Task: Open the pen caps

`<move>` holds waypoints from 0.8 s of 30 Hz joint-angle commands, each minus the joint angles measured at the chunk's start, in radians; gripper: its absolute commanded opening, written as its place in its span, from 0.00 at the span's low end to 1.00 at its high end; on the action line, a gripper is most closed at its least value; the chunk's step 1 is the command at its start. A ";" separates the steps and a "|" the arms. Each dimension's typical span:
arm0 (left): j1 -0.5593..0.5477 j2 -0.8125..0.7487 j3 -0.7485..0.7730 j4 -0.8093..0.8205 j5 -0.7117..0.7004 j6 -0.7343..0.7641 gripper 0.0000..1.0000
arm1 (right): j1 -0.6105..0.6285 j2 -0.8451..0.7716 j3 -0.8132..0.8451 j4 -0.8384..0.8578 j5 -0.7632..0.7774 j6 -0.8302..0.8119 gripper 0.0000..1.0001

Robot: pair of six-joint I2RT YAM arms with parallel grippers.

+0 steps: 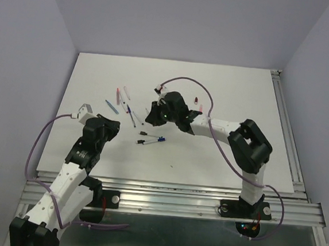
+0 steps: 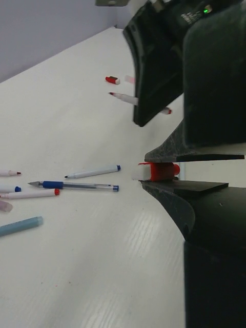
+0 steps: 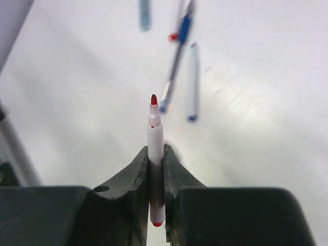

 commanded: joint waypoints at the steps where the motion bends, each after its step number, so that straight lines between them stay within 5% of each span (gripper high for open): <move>1: 0.004 -0.068 -0.007 -0.063 -0.029 -0.001 0.00 | -0.038 0.207 0.280 -0.206 0.141 -0.187 0.01; 8: 0.004 -0.060 0.008 -0.086 -0.023 0.035 0.00 | -0.061 0.486 0.675 -0.395 0.185 -0.230 0.08; 24: 0.004 -0.085 -0.026 -0.021 0.018 0.054 0.00 | -0.061 0.620 0.792 -0.432 0.074 -0.129 0.34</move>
